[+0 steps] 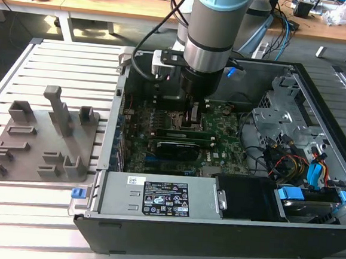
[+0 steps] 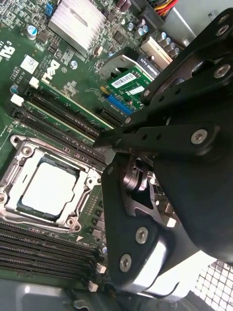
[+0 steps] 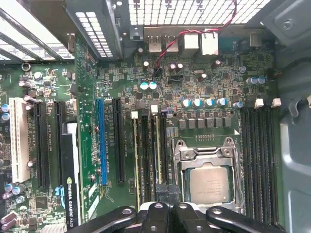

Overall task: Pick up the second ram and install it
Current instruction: 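Insert the second ram into the second slot, then press down the second ram until it locks into place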

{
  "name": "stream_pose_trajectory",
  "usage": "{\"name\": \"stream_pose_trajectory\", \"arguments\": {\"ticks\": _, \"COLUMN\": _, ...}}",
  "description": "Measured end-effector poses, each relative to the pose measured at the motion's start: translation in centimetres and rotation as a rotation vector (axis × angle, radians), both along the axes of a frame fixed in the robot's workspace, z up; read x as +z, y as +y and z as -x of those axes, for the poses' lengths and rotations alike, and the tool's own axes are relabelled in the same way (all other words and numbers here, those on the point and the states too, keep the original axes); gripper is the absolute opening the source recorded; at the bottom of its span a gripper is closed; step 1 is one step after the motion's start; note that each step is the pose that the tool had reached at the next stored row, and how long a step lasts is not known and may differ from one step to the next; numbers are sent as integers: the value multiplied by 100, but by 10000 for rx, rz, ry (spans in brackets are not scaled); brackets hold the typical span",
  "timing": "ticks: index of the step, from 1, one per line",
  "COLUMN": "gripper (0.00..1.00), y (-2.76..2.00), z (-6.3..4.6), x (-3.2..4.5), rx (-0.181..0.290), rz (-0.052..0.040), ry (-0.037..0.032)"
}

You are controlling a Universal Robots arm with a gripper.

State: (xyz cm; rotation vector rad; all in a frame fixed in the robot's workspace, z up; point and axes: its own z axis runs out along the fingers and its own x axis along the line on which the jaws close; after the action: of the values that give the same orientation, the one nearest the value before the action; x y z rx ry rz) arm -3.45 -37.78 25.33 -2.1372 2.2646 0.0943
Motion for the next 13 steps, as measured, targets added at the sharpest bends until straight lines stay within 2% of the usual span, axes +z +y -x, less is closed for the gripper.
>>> {"name": "stream_pose_trajectory", "arguments": {"ticks": 2, "gripper": 11, "y": 0, "z": -21, "x": 0, "rx": 1, "rz": 1, "ry": 0}}
{"name": "stream_pose_trajectory", "arguments": {"ticks": 3, "gripper": 11, "y": 0, "z": -112, "x": -1, "rx": 0, "rz": 1, "ry": 10}}
{"name": "stream_pose_trajectory", "arguments": {"ticks": 4, "gripper": 11, "y": 0, "z": -263, "x": -7, "rx": -1, "rz": 10, "ry": 45}}
{"name": "stream_pose_trajectory", "arguments": {"ticks": 5, "gripper": 11, "y": 0, "z": -364, "x": -28, "rx": 0, "rz": 25, "ry": 65}}
{"name": "stream_pose_trajectory", "arguments": {"ticks": 7, "gripper": 11, "y": 0, "z": -515, "x": -96, "rx": 2, "rz": 29, "ry": 91}}
{"name": "stream_pose_trajectory", "arguments": {"ticks": 9, "gripper": 11, "y": 0, "z": -528, "x": -204, "rx": 1, "rz": 30, "ry": 116}}
{"name": "stream_pose_trajectory", "arguments": {"ticks": 11, "gripper": 11, "y": -1, "z": -528, "x": -262, "rx": 2, "rz": 35, "ry": 126}}
{"name": "stream_pose_trajectory", "arguments": {"ticks": 12, "gripper": 11, "y": 1, "z": -527, "x": -183, "rx": 0, "rz": 23, "ry": 120}}
{"name": "stream_pose_trajectory", "arguments": {"ticks": 13, "gripper": 11, "y": 0, "z": -520, "x": -163, "rx": -1, "rz": 32, "ry": 120}}
